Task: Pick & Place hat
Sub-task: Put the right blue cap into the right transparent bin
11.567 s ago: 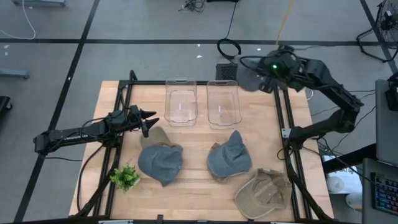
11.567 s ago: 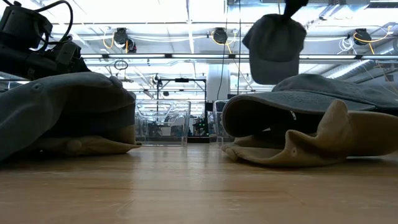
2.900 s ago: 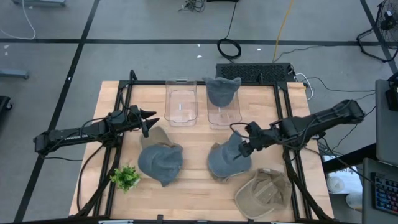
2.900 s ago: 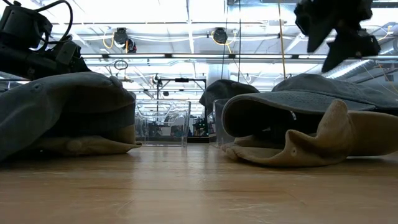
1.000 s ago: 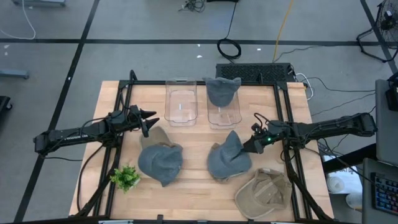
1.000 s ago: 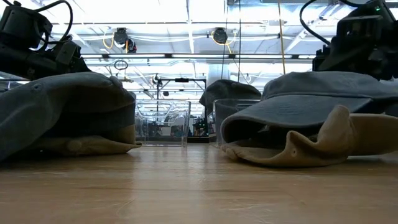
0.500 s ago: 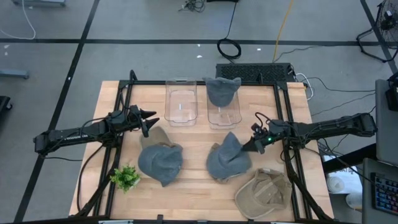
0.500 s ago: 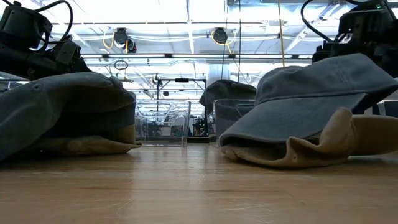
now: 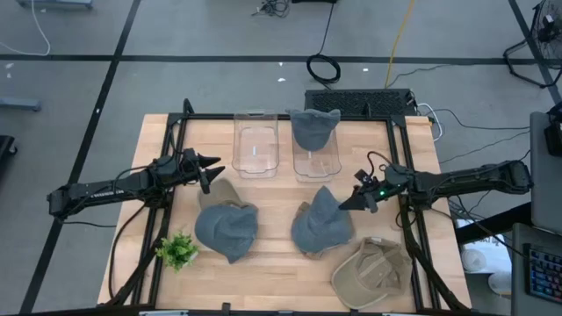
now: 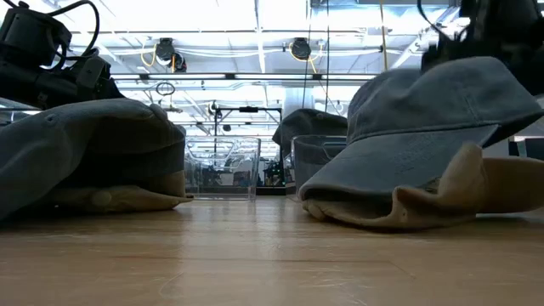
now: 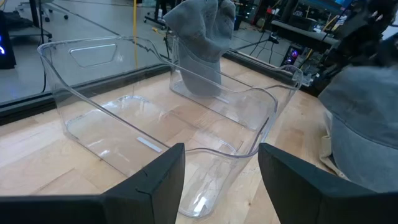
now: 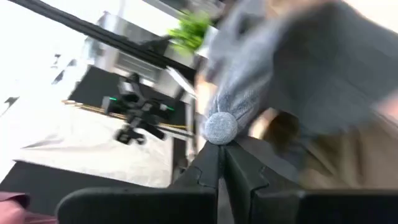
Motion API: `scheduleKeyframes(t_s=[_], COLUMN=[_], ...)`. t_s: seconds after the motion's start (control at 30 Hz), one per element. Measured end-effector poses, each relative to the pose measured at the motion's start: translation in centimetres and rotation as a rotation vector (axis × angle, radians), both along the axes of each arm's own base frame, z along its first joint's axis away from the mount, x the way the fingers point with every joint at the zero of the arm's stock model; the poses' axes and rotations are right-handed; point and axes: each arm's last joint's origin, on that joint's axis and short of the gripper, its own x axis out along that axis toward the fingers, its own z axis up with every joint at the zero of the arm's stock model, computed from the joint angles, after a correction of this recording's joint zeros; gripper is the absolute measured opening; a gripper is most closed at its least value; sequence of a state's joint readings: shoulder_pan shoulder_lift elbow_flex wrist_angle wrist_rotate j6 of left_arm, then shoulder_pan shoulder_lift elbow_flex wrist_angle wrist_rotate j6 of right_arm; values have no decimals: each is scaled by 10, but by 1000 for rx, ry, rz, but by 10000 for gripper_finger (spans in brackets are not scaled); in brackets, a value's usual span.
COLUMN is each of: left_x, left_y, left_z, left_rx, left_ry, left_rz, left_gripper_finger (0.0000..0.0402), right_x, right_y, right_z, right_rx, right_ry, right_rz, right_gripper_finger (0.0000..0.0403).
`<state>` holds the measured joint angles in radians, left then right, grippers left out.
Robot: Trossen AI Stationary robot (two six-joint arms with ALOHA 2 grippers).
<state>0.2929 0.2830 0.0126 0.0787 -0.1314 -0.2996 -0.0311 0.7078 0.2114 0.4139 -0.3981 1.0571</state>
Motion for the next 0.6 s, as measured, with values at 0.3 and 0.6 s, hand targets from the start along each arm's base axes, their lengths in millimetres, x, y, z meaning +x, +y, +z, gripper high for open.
scheduleKeyframes(t_s=[0.3,0.6], left_x=[0,0], left_y=[0,0], left_z=[0,0], left_rx=[0,0], left_ry=[1,0], left_rz=[0,0], left_gripper_finger=[214,214], right_x=[12,6], right_y=[1,2], right_z=[61,120], right_rx=[-115,-309], right_ry=[-128,-62], right_rz=[70,133], right_gripper_finger=[1,0])
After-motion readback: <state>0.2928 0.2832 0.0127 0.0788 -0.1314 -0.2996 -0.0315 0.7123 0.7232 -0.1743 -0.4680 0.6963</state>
